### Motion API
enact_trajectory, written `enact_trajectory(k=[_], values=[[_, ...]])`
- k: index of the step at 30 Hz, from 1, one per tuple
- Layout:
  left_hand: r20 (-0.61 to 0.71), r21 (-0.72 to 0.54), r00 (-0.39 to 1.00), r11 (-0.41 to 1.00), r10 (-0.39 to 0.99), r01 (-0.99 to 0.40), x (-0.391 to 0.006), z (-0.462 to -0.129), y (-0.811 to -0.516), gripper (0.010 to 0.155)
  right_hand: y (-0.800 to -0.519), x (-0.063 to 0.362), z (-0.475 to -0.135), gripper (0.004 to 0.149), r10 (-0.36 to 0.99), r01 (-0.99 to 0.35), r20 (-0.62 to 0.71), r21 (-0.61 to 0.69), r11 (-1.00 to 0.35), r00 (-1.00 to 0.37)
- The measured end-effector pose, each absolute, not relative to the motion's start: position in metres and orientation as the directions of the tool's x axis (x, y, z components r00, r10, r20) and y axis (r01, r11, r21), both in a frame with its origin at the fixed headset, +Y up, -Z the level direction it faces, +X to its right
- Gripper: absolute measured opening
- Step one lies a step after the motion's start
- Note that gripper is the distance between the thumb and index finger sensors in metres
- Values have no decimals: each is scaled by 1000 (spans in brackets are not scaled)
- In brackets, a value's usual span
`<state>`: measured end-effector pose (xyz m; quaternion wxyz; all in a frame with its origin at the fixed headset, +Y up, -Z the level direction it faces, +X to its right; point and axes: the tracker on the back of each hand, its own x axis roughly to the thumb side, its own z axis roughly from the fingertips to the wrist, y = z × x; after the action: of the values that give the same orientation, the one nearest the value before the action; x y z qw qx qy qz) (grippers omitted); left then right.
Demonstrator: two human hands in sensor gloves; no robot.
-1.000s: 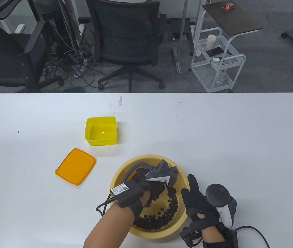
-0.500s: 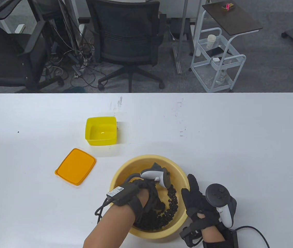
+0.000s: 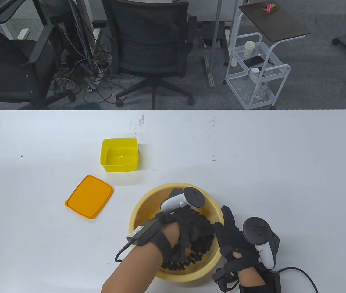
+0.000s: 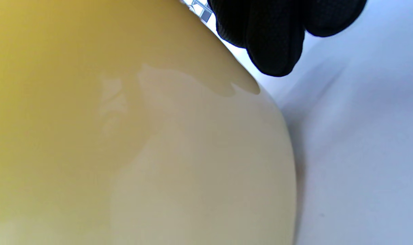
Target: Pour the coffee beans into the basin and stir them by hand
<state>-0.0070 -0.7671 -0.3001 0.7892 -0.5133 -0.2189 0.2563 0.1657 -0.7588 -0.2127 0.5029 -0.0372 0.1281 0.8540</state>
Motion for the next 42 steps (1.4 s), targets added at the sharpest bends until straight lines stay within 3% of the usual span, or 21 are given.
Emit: enact_trajectory(k=[9,15,20,23,27,31,37,42], values=[[202,-788,836,591,510,-171,-14,-305,-756,63,-759,166,-213,66,850,-869,-192,183,-460,-490],[484,-464,870,870,92,166,-9,-296,-746,51,-759,166,-213,66,850,-869,-193,183,-459,-490],[485,-343,829,810,-280,475,-9,-294,-744,62,-759,167,-213,66,851,-870,-194,185,-458,-489],[446,-425,794,683,-413,594,-13,-296,-748,72,-759,167,-213,66,849,-869,-194,183,-460,-491],[425,-534,781,571,-457,624,-16,-297,-753,79,-759,167,-213,66,850,-869,-195,183,-459,-490],[436,-704,821,430,-368,566,-22,-297,-763,84,-759,167,-213,66,849,-869,-195,182,-460,-491],[342,-903,933,316,114,292,-13,-284,-773,81,-759,167,-213,65,849,-869,-195,182,-461,-491],[150,-967,849,254,507,19,5,-283,-770,73,-759,167,-213,65,849,-869,-197,181,-460,-490]])
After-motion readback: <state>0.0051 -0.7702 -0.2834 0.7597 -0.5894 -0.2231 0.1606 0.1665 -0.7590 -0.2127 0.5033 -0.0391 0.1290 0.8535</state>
